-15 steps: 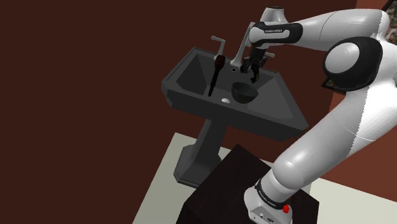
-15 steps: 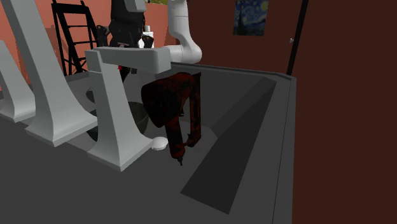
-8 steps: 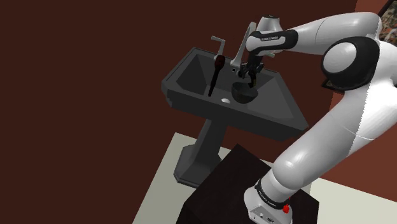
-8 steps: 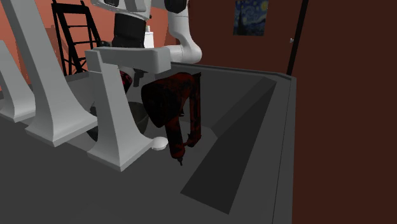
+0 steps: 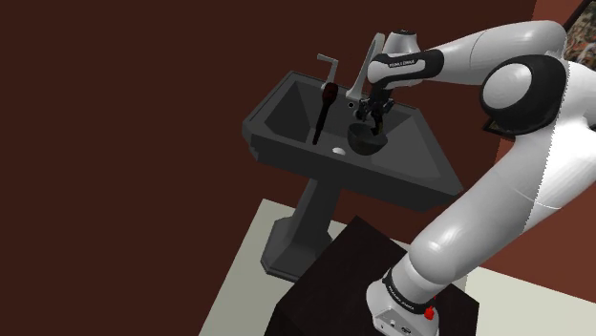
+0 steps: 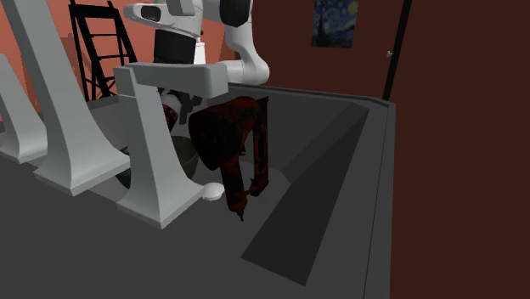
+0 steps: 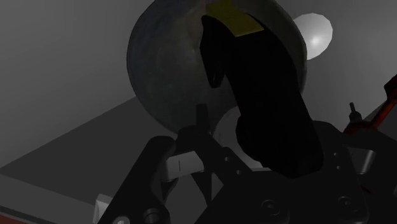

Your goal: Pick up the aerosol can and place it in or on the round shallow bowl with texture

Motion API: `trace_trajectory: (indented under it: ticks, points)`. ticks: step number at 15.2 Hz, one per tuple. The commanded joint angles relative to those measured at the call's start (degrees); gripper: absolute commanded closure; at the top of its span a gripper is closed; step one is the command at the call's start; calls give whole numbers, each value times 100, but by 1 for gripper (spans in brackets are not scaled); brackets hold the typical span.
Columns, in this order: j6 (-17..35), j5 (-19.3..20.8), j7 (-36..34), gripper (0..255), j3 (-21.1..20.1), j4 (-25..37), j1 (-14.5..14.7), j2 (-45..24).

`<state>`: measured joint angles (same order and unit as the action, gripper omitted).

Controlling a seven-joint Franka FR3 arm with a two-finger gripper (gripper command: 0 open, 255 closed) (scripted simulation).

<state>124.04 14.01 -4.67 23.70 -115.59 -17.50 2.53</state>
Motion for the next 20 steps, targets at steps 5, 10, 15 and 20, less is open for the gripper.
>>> trace_trajectory:
  ticks: [5, 10, 15, 20]
  points:
    - [2, -1, 1, 0, 0, 3, 0, -1]
    - [-365, 44, -35, 0, -56, 188, 41, 178]
    - [-695, 71, -57, 0, -110, 382, 76, 310]
    - [-695, 71, -57, 0, -110, 382, 75, 310]
